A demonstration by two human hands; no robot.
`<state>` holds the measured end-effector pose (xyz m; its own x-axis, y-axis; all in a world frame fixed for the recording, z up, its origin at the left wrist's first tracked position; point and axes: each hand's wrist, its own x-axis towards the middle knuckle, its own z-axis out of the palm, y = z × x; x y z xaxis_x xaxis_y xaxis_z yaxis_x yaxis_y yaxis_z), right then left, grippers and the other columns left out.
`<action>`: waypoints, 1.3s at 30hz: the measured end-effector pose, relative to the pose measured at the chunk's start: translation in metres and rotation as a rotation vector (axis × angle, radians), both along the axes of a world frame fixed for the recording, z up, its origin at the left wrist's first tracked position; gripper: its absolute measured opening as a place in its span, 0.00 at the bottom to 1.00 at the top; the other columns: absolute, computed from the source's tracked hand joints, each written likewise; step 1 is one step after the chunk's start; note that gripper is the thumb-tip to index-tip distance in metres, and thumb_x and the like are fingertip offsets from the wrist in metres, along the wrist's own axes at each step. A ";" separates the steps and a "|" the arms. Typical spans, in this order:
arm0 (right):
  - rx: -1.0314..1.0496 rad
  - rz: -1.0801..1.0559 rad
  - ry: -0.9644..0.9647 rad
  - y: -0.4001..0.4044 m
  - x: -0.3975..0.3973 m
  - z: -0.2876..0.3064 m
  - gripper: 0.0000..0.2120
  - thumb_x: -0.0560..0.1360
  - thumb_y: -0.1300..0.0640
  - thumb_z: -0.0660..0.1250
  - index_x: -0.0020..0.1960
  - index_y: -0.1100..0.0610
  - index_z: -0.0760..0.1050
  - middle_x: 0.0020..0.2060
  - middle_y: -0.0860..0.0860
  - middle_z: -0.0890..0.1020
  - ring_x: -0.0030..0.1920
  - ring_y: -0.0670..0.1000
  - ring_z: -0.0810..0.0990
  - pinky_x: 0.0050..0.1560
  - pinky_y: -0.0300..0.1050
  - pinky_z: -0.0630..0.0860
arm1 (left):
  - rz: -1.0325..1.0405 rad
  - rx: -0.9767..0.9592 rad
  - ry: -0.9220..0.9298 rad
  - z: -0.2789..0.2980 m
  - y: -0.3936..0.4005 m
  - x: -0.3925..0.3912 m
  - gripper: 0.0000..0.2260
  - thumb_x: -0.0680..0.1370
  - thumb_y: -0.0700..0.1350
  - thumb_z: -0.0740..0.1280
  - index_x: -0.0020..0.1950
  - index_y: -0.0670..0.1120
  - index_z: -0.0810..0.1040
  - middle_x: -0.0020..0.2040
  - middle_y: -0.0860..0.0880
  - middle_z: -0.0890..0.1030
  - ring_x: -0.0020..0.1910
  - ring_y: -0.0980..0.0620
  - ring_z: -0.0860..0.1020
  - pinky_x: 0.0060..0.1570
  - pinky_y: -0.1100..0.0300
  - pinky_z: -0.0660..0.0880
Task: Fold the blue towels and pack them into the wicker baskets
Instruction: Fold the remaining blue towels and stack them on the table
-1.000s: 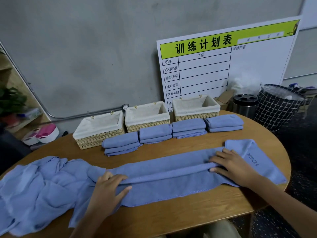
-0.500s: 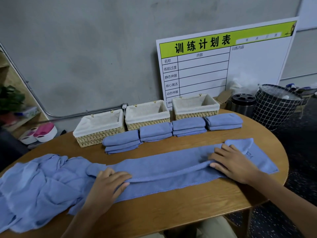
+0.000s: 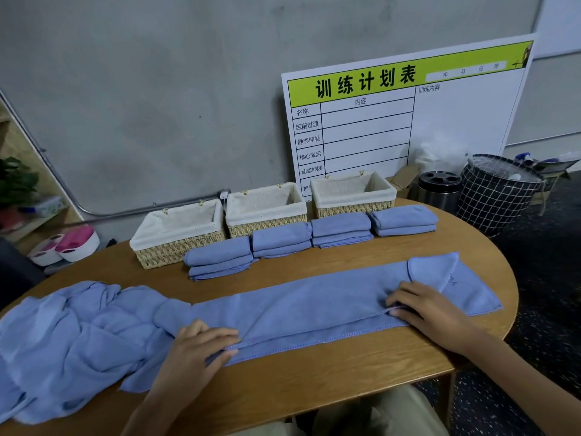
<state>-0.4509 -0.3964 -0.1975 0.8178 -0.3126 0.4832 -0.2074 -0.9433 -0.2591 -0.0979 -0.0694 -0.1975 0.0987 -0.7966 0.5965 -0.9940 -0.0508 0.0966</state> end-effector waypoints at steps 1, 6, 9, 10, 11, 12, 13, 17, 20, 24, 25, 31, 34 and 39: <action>0.025 -0.008 0.005 -0.001 -0.002 -0.001 0.13 0.80 0.38 0.57 0.52 0.43 0.76 0.46 0.38 0.75 0.46 0.41 0.74 0.46 0.45 0.75 | 0.005 0.000 0.009 0.000 0.000 0.000 0.21 0.81 0.66 0.57 0.52 0.57 0.85 0.53 0.70 0.80 0.43 0.63 0.66 0.46 0.61 0.65; -0.090 -0.110 0.001 0.002 -0.006 0.005 0.19 0.78 0.31 0.56 0.49 0.42 0.77 0.43 0.38 0.77 0.43 0.38 0.75 0.45 0.43 0.72 | 0.007 -0.011 -0.001 0.002 0.001 0.000 0.19 0.79 0.66 0.59 0.51 0.58 0.86 0.55 0.70 0.80 0.43 0.63 0.66 0.47 0.61 0.64; -0.155 -0.153 -0.006 0.005 -0.011 0.006 0.20 0.78 0.32 0.55 0.47 0.44 0.78 0.42 0.38 0.77 0.41 0.41 0.76 0.42 0.43 0.72 | 0.018 0.002 -0.005 0.004 0.004 -0.004 0.20 0.83 0.62 0.56 0.53 0.57 0.86 0.57 0.69 0.80 0.43 0.61 0.67 0.46 0.60 0.65; -0.161 -0.159 -0.004 0.006 -0.011 0.007 0.20 0.79 0.32 0.55 0.47 0.44 0.78 0.42 0.38 0.77 0.41 0.42 0.77 0.41 0.43 0.72 | 0.022 0.002 -0.009 0.004 0.005 -0.006 0.20 0.83 0.62 0.56 0.53 0.57 0.86 0.56 0.69 0.80 0.42 0.61 0.67 0.45 0.60 0.65; -0.162 -0.162 -0.002 0.007 -0.011 0.007 0.20 0.79 0.32 0.55 0.47 0.44 0.78 0.42 0.39 0.77 0.41 0.43 0.77 0.39 0.42 0.73 | 0.025 0.001 -0.016 0.005 0.005 -0.007 0.20 0.83 0.62 0.56 0.52 0.57 0.86 0.56 0.69 0.80 0.42 0.61 0.67 0.45 0.61 0.65; -0.163 -0.167 0.001 0.009 -0.011 0.009 0.19 0.79 0.33 0.55 0.47 0.44 0.78 0.42 0.39 0.77 0.41 0.43 0.77 0.38 0.41 0.73 | 0.027 0.004 -0.021 0.005 0.006 -0.007 0.19 0.83 0.62 0.57 0.52 0.57 0.86 0.56 0.69 0.81 0.41 0.61 0.68 0.45 0.61 0.66; -0.169 -0.177 0.001 0.011 -0.011 0.010 0.19 0.79 0.33 0.55 0.46 0.44 0.78 0.41 0.39 0.77 0.40 0.43 0.77 0.36 0.38 0.71 | 0.031 0.009 -0.024 0.005 0.007 -0.007 0.19 0.82 0.63 0.57 0.52 0.58 0.86 0.56 0.69 0.81 0.40 0.61 0.69 0.44 0.62 0.67; -0.217 -0.256 -0.014 0.015 -0.014 0.014 0.20 0.80 0.37 0.53 0.45 0.45 0.78 0.39 0.40 0.77 0.38 0.43 0.78 0.32 0.28 0.58 | 0.046 0.030 -0.078 0.007 0.009 -0.012 0.22 0.83 0.63 0.55 0.52 0.57 0.87 0.56 0.66 0.82 0.38 0.59 0.73 0.40 0.62 0.73; -0.246 -0.336 0.009 0.013 -0.018 0.014 0.19 0.80 0.39 0.52 0.44 0.46 0.77 0.36 0.42 0.76 0.36 0.45 0.77 0.26 0.32 0.58 | 0.103 0.037 -0.099 0.012 0.013 -0.017 0.22 0.83 0.61 0.53 0.51 0.56 0.86 0.54 0.64 0.83 0.38 0.57 0.78 0.34 0.60 0.78; -0.269 -0.462 0.078 0.004 -0.023 0.013 0.14 0.81 0.41 0.58 0.44 0.46 0.78 0.33 0.42 0.78 0.34 0.47 0.79 0.21 0.40 0.65 | 0.302 0.121 -0.124 0.019 0.013 -0.020 0.16 0.80 0.56 0.58 0.43 0.56 0.83 0.45 0.61 0.84 0.36 0.55 0.81 0.24 0.63 0.74; -0.261 -0.489 0.104 0.002 -0.024 0.013 0.12 0.79 0.42 0.60 0.44 0.46 0.78 0.32 0.43 0.79 0.32 0.48 0.79 0.22 0.39 0.64 | 0.359 0.152 -0.142 0.020 0.008 -0.020 0.14 0.80 0.55 0.60 0.40 0.55 0.82 0.40 0.59 0.83 0.33 0.54 0.80 0.22 0.61 0.73; -0.181 -0.594 0.187 -0.005 -0.027 0.020 0.09 0.79 0.43 0.61 0.48 0.47 0.77 0.35 0.45 0.82 0.32 0.49 0.80 0.22 0.42 0.62 | 0.355 0.201 -0.136 0.044 -0.054 -0.057 0.04 0.73 0.45 0.76 0.42 0.52 0.82 0.39 0.55 0.81 0.38 0.50 0.78 0.31 0.57 0.74; -0.109 -0.615 0.196 -0.011 -0.033 0.017 0.09 0.80 0.45 0.60 0.52 0.47 0.76 0.38 0.45 0.80 0.35 0.49 0.80 0.26 0.46 0.72 | 0.274 0.278 -0.118 0.038 -0.087 -0.080 0.11 0.77 0.54 0.71 0.57 0.54 0.82 0.55 0.55 0.82 0.51 0.48 0.80 0.45 0.49 0.77; -0.055 -0.587 0.113 -0.015 -0.040 0.014 0.07 0.80 0.47 0.63 0.53 0.48 0.77 0.36 0.44 0.77 0.36 0.48 0.78 0.24 0.42 0.67 | 0.339 0.377 -0.026 0.014 -0.093 -0.096 0.23 0.78 0.63 0.53 0.62 0.56 0.80 0.64 0.54 0.79 0.58 0.48 0.79 0.48 0.49 0.77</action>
<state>-0.4906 -0.4116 -0.1833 0.5632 -0.7048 0.4313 -0.7215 -0.6739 -0.1591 -0.1940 -0.1619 -0.1836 0.3777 -0.8827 0.2796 -0.9175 -0.3975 -0.0155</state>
